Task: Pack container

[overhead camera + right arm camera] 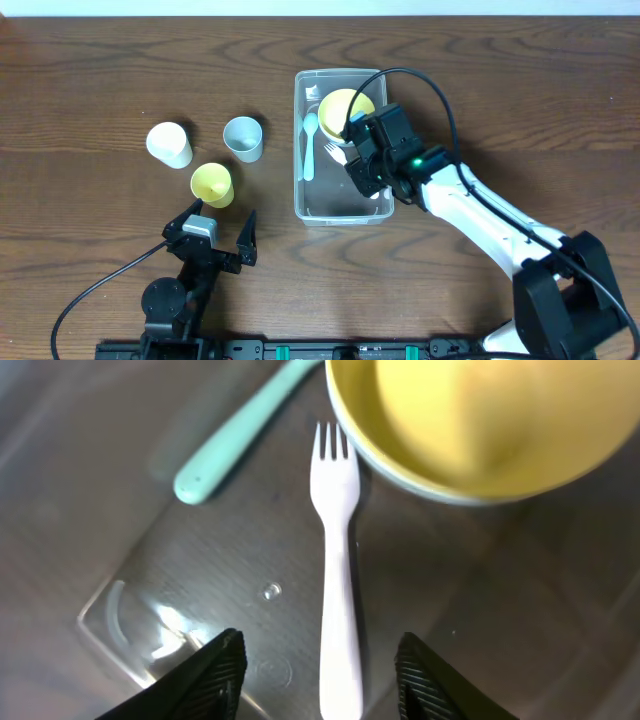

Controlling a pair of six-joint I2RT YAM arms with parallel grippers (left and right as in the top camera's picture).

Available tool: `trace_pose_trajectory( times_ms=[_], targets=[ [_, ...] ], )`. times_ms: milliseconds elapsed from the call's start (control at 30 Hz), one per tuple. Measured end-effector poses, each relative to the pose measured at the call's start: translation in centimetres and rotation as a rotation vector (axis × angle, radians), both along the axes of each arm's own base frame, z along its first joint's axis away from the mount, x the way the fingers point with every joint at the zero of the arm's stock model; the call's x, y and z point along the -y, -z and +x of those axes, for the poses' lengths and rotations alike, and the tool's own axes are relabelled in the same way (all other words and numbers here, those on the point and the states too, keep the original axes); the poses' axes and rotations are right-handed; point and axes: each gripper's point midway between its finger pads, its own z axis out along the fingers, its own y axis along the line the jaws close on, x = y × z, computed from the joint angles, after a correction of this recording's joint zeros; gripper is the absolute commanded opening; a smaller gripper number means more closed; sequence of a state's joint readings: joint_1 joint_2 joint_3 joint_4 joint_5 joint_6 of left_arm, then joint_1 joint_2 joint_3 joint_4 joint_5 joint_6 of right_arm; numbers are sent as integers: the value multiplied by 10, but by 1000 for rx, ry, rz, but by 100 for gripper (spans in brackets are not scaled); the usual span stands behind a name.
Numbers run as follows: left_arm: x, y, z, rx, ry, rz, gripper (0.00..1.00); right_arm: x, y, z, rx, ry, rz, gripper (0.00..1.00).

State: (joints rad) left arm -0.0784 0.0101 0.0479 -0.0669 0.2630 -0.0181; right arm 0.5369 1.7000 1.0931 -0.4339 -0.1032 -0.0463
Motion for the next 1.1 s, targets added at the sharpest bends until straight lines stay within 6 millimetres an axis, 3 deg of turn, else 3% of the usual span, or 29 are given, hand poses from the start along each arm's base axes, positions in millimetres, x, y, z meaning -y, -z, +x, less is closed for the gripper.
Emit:
trace_pose_trajectory(
  times_ms=[367,767,967,1100],
  targets=[
    [0,0,0,0,0,0,98,-9,20,-3,-26,-31,-17,52],
    [0,0,0,0,0,0,98,-12,16,1,-18,-28,-5,44],
    [0,0,0,0,0,0,98,-23,-23,16,-1,-20,24,44],
    [0,0,0,0,0,0,98,-28,-46,23,34,-50,11,49]
  ],
)
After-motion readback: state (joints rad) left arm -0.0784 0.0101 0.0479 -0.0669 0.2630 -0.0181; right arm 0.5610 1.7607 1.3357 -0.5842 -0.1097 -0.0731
